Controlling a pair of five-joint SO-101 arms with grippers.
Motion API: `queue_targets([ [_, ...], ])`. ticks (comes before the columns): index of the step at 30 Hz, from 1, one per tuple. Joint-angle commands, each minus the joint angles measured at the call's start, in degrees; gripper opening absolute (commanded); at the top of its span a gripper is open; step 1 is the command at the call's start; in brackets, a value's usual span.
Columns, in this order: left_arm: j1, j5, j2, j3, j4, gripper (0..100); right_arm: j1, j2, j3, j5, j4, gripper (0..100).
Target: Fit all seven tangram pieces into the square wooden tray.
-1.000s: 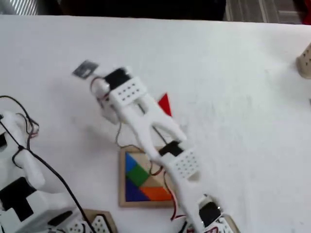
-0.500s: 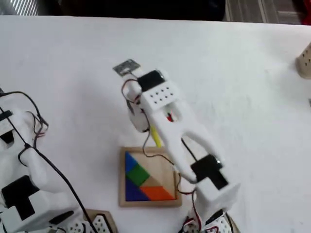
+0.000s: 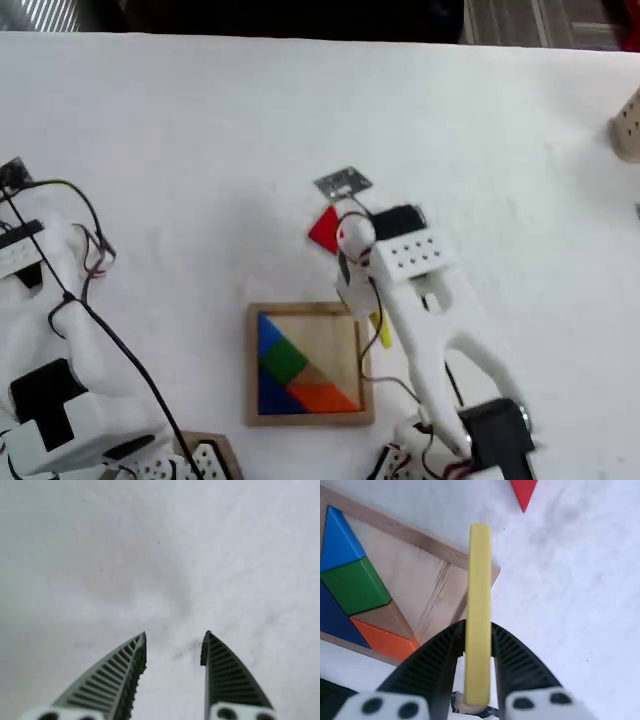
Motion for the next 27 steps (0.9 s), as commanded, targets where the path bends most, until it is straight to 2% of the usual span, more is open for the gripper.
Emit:
queue_targets([
  [1,2.33,-4.31,-0.66,0.88,-0.18,19,-4.53,-5.93,5.36,0.97,-4.00,1.7],
  [6,2.33,-4.92,-0.66,0.97,-0.18,19,-8.57,-8.48,9.41,0.79,-8.04,1.7],
  [11,2.33,-5.01,-0.66,0.97,-0.18,19,-13.67,-8.48,13.01,-4.66,-13.76,1.8],
  [16,2.33,-5.19,-0.66,0.97,-0.18,19,-18.77,-8.48,17.32,-5.45,-20.53,2.8],
  [19,2.33,-5.19,-0.66,0.97,-0.18,19,-19.56,-8.48,20.13,-5.89,-23.34,12.5],
  [23,2.33,-5.19,-0.66,0.97,-0.18,19,-19.47,-8.48,21.45,-12.48,-24.31,27.8],
  [27,2.33,-5.19,-0.66,0.97,-0.18,19,-19.38,-9.01,21.36,-12.75,-24.04,31.9],
])
